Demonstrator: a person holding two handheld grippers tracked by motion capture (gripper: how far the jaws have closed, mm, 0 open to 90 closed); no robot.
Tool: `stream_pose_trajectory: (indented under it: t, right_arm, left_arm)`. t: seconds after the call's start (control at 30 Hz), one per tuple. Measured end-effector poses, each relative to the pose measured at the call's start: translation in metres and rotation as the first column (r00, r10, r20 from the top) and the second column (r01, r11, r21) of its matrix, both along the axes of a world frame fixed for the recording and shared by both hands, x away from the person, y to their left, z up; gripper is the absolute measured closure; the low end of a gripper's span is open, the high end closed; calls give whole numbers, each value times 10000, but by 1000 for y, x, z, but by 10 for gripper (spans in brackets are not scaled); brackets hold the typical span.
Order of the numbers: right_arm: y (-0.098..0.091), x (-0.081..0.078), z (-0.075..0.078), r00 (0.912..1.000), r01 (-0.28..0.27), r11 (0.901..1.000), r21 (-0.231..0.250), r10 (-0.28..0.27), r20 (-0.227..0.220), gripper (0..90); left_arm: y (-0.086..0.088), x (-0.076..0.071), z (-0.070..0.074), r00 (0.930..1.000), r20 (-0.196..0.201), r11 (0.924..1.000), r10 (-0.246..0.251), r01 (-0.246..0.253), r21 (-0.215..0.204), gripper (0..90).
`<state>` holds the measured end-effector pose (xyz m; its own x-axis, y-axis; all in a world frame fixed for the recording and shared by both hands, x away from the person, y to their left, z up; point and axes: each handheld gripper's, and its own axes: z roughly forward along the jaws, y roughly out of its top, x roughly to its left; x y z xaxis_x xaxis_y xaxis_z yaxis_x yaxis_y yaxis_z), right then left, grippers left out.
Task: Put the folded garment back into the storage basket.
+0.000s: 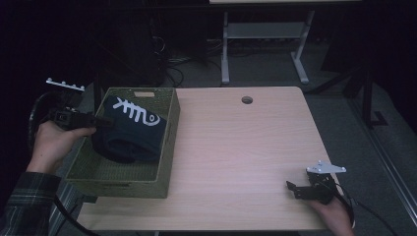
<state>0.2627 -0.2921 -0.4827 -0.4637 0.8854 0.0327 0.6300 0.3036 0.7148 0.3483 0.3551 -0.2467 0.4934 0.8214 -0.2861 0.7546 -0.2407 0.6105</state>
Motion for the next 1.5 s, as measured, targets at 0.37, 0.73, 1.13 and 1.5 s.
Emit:
stream_pose_trajectory:
  t: [0.37, 0.73, 1.13, 1.5]
  right_arm:
    - [0, 0, 0, 10000, 0, 10000, -11, 0, -19, 93]
    - [0, 0, 0, 10000, 5, 10000, -14, -5, -9, 94]
    - [0, 0, 0, 10000, 6, 10000, -14, -6, -15, 94]
    - [0, 0, 0, 10000, 8, 10000, -11, -8, -13, 94]
  left_arm:
    - [-1, 4, -26, 9990, -433, 9999, -62, 55, -156, 746]
    - [8, 16, -56, 9964, -841, 10000, 77, -76, 13, 745]
    - [18, 28, -77, 9942, -919, 9950, 564, -483, 874, 704]
    - [30, 30, -79, 9870, -578, 9775, 1502, -1395, 1584, 558]
